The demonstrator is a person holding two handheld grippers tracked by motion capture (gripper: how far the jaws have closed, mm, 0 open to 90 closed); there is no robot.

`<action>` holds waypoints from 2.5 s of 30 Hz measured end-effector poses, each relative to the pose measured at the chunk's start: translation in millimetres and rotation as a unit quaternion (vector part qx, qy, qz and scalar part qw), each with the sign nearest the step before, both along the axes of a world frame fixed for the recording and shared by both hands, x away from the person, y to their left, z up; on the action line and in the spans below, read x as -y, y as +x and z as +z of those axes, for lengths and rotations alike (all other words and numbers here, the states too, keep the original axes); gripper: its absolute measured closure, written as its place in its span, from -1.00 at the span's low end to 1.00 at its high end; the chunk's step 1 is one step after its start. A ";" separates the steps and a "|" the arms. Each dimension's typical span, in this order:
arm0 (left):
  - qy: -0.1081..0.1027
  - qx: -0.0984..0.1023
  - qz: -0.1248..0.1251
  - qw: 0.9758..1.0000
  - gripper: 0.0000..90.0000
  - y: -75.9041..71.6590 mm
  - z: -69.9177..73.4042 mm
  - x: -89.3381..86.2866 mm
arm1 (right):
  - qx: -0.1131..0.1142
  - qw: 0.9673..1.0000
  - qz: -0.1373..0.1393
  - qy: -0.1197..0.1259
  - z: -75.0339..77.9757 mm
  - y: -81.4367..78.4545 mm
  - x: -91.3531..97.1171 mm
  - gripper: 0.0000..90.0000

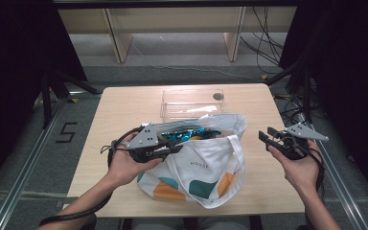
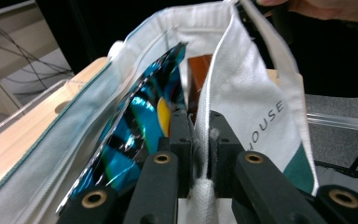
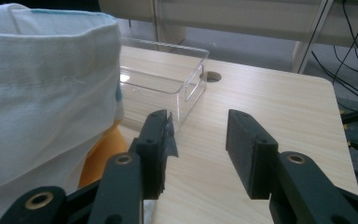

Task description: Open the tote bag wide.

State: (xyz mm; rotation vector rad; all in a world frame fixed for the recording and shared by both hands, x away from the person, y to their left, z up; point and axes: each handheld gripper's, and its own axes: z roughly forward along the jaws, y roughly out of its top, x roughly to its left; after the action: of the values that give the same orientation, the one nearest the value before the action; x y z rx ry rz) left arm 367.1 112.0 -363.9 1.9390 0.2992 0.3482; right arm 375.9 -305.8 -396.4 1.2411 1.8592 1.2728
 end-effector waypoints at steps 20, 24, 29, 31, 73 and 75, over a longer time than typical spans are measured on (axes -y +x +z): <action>0.040 -0.035 -0.074 0.996 0.83 -22.2 4.8 15.1 | -0.008 1.000 -0.001 0.003 -0.1 -0.4 0.8 0.33; 0.052 -0.041 -0.082 0.994 0.82 -25.9 -1.6 17.8 | -0.009 1.000 -0.002 0.002 -0.5 -0.4 0.3 0.33; 0.069 -0.052 -0.086 0.993 0.83 -30.3 -9.7 21.1 | -0.016 1.000 -0.001 0.006 -1.0 -0.4 -0.1 0.33; 0.071 -0.054 -0.088 0.992 0.83 -30.4 -12.7 22.4 | -0.019 1.000 -0.002 0.008 -1.0 -0.5 -0.7 0.33; 0.138 -0.126 -0.062 0.980 0.83 -19.9 -94.2 43.3 | -0.023 1.000 0.009 0.002 -5.0 -0.4 -2.8 0.33; 0.140 -0.129 -0.060 0.980 0.83 -19.9 -96.5 43.6 | -0.017 1.000 0.008 -0.004 -5.4 0.5 -1.8 0.33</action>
State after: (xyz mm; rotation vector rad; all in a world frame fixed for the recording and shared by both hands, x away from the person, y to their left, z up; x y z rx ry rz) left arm 347.2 68.4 -460.4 2.2736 0.3110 0.0597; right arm 376.4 -304.0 -401.8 1.2535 1.9013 1.2576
